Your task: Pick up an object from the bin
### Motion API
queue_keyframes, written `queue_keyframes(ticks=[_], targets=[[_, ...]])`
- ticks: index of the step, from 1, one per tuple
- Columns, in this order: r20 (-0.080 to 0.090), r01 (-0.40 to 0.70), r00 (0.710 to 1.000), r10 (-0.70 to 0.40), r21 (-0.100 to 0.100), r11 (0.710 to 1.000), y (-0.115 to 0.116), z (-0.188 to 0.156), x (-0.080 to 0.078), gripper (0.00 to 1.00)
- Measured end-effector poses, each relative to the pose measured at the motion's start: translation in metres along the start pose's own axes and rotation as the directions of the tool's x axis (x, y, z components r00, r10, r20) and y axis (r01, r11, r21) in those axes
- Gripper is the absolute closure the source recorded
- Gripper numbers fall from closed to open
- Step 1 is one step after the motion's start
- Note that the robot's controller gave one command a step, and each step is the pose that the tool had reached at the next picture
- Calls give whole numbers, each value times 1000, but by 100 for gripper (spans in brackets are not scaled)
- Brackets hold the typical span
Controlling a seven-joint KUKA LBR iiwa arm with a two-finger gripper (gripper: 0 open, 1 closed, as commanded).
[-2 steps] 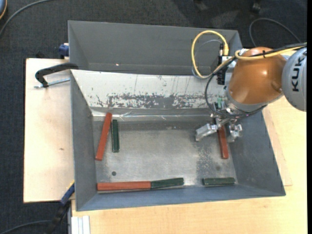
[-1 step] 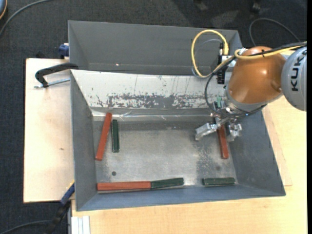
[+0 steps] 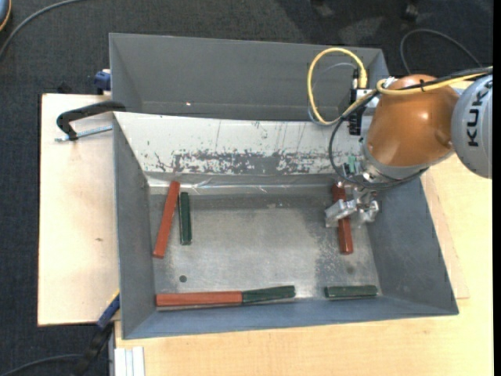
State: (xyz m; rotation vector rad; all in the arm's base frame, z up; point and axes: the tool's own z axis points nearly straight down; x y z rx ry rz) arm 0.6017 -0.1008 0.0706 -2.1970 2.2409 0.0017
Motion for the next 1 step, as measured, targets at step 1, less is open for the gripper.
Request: queue_keyframes(ticks=[1], targets=[[0, -4, 1000, 4, 4, 1000, -2, -13, -1, 100]])
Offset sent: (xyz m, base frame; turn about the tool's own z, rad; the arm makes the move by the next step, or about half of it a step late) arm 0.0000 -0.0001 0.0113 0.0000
